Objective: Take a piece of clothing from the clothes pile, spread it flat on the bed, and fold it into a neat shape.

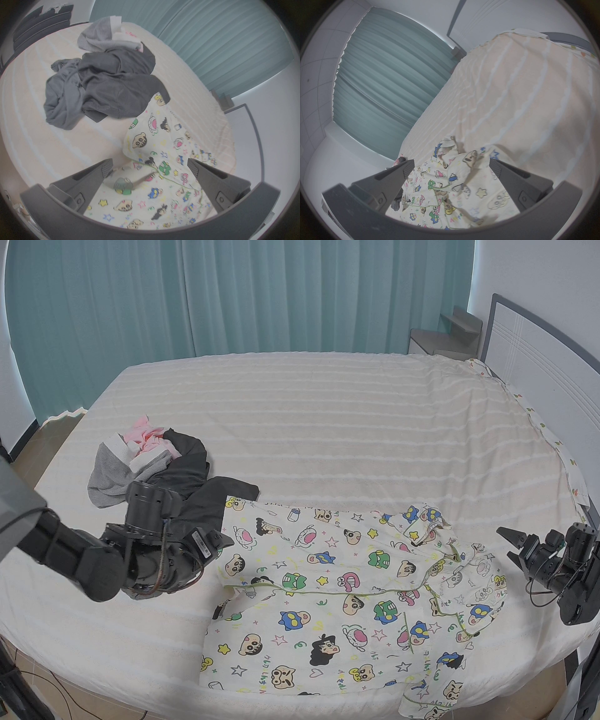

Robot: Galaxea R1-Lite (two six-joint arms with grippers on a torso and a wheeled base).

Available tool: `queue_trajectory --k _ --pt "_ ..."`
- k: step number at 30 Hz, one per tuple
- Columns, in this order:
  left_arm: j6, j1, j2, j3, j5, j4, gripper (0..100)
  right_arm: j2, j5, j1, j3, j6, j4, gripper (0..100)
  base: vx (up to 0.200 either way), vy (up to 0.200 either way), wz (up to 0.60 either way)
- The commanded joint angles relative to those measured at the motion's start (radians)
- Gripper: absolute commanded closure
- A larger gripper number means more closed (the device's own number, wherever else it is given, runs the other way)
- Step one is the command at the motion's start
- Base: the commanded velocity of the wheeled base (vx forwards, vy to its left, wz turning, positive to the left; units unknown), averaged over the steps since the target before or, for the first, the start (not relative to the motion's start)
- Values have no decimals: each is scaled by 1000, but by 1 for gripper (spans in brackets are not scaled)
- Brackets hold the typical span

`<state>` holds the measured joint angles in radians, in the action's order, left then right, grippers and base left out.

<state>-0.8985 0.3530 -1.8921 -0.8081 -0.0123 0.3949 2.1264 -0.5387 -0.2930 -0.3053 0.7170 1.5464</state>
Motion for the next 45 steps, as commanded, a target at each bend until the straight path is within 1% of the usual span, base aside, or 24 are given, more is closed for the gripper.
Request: queue_trajectory --k 1,3,4,5,6,7,8,11,12,13,14,15,17,21,24,27,28,29,30,32,36,37,40,45 --pt "-19 8 349 208 57 -4 0 -148 128 239 -129 4 -183 0 0 0 0" --pt "-40 11 396 250 58 -1 0 -169 174 299 -202 5 -299 0 0 0 0" --pt "-56 11 430 280 58 2 0 -178 207 341 -264 7 -384 0 0 0 0" --pt "-56 11 430 280 58 2 0 -178 207 341 -264 7 -384 0 0 0 0" --pt "-85 12 481 314 63 4 0 -178 249 399 -345 18 -476 0 0 0 0" --pt "-97 12 505 328 72 4 0 -171 264 425 -374 27 -502 0 0 0 0" --pt "-106 12 530 342 91 4 0 -164 276 449 -397 38 -522 0 0 0 0" --pt "-112 11 614 386 209 5 0 -102 310 511 -465 48 -540 0 0 0 0" --pt "-115 11 643 394 252 4 0 -79 335 528 -486 47 -539 0 200 0 0" --pt "-117 11 659 397 276 4 0 -63 352 538 -506 44 -545 0 200 0 0" --pt "-117 11 659 397 276 4 0 -63 352 538 -506 44 -545 0 200 0 0" --pt "-125 11 679 400 299 1 0 -3 378 558 -546 44 -554 0 200 0 0" --pt "-125 11 679 405 299 1 0 56 393 558 -578 42 -558 0 200 0 0" --pt "-125 11 668 423 301 4 0 142 436 546 -627 42 -565 0 0 0 0" --pt "-122 11 647 426 299 5 0 196 484 545 -667 36 -605 0 0 0 0" --pt "-125 11 647 426 299 5 0 214 514 545 -692 35 -632 0 0 0 0" --pt "-125 11 645 428 299 5 0 222 546 543 -716 33 -666 0 0 0 0" --pt "-125 11 645 428 299 5 0 222 549 543 -718 33 -669 0 0 0 0" --pt "-126 11 645 428 299 5 0 221 579 541 -733 28 -707 0 0 0 0" --pt "-125 11 647 429 299 5 0 218 599 545 -736 25 -733 0 0 0 0" --pt "-126 11 645 431 299 4 0 218 626 546 -736 16 -735 0 0 0 0" --pt "-126 11 645 431 299 4 0 213 645 546 -736 15 -735 0 0 0 0" --pt "-125 11 645 431 299 4 0 187 655 546 -721 15 -735 0 0 0 0" --pt "-125 11 645 429 299 4 0 119 652 554 -656 16 -733 0 0 0 0"
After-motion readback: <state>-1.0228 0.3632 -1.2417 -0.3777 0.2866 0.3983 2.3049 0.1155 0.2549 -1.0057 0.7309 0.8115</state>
